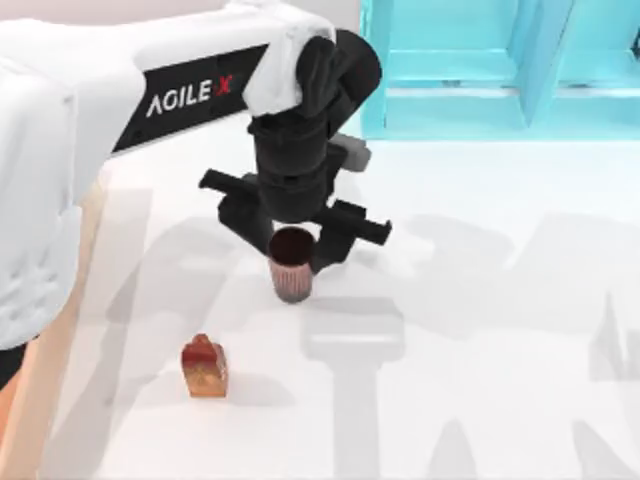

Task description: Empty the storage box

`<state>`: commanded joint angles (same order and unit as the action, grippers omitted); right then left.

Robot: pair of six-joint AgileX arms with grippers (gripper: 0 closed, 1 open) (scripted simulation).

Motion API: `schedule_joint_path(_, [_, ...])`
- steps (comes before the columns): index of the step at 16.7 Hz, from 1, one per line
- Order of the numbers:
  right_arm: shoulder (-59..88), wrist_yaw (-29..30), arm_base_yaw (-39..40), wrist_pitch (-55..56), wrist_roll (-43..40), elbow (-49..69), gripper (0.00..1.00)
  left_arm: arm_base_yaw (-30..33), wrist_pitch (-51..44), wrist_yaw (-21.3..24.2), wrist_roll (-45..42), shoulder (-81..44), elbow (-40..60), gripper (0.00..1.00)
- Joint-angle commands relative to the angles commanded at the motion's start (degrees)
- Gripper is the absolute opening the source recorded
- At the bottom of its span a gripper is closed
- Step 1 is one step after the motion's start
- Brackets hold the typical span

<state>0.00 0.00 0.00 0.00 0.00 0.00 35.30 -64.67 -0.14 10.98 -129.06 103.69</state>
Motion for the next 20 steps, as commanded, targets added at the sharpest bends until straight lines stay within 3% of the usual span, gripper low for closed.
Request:
schedule_joint_path(9, [0.00,0.00,0.00,0.00,0.00,0.00,1.00,0.00,0.00,0.00,0.00,0.00,0.00,0.98])
schedule_joint_path(20, [0.00,0.00,0.00,0.00,0.00,0.00,1.00,-0.03,-0.92,0.03,0.09,-0.20,0.96,1.00])
